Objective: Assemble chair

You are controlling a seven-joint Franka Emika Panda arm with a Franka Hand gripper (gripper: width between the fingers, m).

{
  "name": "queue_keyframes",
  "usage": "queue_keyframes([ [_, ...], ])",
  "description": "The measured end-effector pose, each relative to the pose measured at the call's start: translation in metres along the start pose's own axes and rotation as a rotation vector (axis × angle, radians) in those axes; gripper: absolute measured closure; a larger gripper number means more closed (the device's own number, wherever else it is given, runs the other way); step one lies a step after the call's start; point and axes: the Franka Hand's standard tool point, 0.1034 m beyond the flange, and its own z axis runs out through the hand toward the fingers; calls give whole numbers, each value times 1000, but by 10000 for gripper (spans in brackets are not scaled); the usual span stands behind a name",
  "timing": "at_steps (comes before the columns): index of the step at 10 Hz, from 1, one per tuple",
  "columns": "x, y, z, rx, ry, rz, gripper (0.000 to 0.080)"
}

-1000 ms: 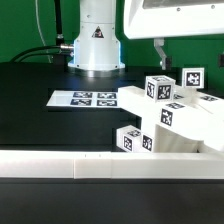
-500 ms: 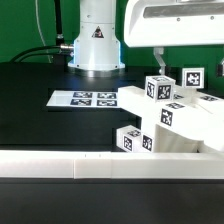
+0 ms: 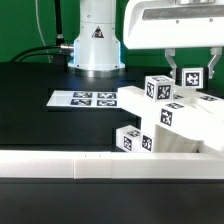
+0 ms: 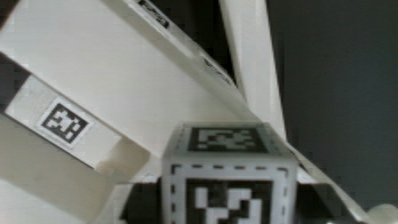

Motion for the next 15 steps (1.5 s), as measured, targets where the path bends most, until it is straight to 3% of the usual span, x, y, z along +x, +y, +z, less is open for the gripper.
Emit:
queue_keyframes([
  [1, 0, 0, 0, 0, 0, 0, 514],
  [6, -2, -3, 1, 12, -1, 498, 513],
  [8, -1, -3, 1, 32, -11, 710, 512],
  [10, -1, -4, 1, 32, -16, 810, 512],
  [11, -1, -4, 1, 31, -16, 815, 439],
  [12, -1, -4, 1, 29, -15, 767, 439],
  [13, 0, -5, 0, 22, -14, 725, 261],
  [14, 0, -8, 0, 17, -13, 675, 176],
  [15, 1, -10, -1, 14, -9, 563, 176],
])
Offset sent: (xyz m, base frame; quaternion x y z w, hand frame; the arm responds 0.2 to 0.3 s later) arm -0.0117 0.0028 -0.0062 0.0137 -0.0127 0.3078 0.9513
